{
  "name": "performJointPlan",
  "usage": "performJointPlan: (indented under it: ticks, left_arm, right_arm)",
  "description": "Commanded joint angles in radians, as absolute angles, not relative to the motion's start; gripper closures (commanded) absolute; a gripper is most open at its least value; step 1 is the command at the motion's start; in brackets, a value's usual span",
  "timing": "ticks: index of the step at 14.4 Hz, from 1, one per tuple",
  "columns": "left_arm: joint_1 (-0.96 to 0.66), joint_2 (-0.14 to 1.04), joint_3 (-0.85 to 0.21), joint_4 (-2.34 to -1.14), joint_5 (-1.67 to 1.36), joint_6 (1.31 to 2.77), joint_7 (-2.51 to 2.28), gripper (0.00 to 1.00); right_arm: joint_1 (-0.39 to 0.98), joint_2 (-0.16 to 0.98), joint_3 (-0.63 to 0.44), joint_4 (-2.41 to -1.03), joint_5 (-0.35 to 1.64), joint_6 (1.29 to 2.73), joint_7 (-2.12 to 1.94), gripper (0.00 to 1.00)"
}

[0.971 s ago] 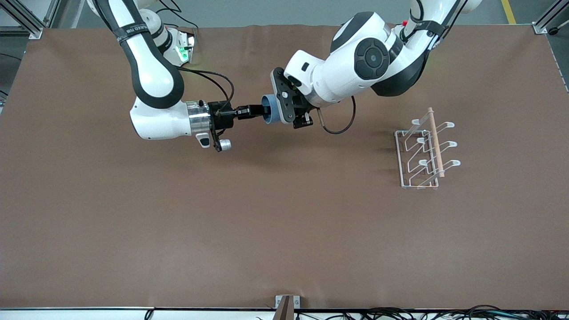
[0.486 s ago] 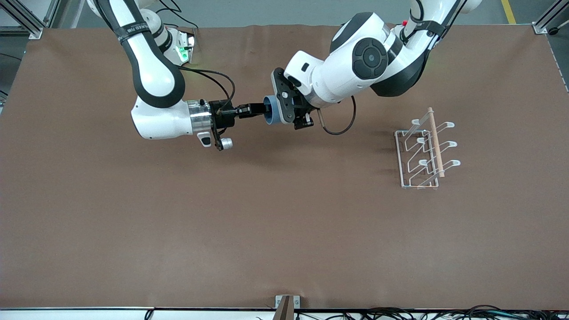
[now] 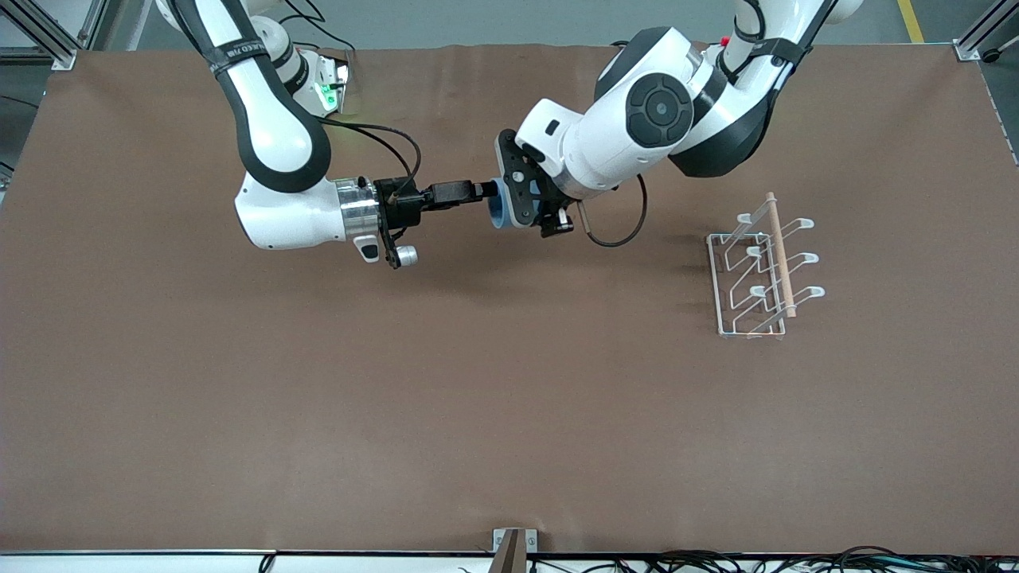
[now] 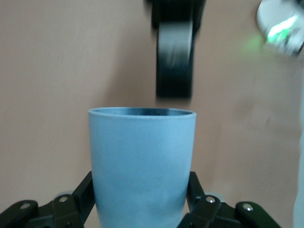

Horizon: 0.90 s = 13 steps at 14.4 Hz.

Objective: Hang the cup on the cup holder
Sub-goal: 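Carry the cup with the left gripper while the right gripper withdraws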

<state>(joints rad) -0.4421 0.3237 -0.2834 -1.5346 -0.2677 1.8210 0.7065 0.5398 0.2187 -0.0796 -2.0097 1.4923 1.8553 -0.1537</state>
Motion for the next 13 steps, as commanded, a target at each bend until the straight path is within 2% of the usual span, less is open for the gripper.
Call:
performJointPlan:
  ticks: [1,5,7,13]
  left_arm:
    - [-0.439,0.281,-0.279,-1.509,-0.119,1.698,0.716,0.84]
    - [-0.454,0.258,-0.291,-1.499,0.2,1.531,0.707,0.85]
    - [-0.448,0.255,-0.295,-1.499,0.268,1.471,0.725,1.0]
    - [-0.477,0.278,-0.302,-1.517,0.624,1.315,0.758,1.0]
  right_arm:
    - [0.512,0.193,-0.086,-2.02,1.48,1.851,-0.152,0.0]
    - [0.361,0.186,-0.086,-1.993,1.225,1.813,-0.141,0.0]
    - [0.28,0.183,-0.086,-1.965,1.044,1.795,-0.115,0.0]
    - [0.092,0.176,-0.086,-1.861,0.479,1.804,-0.106,0.0]
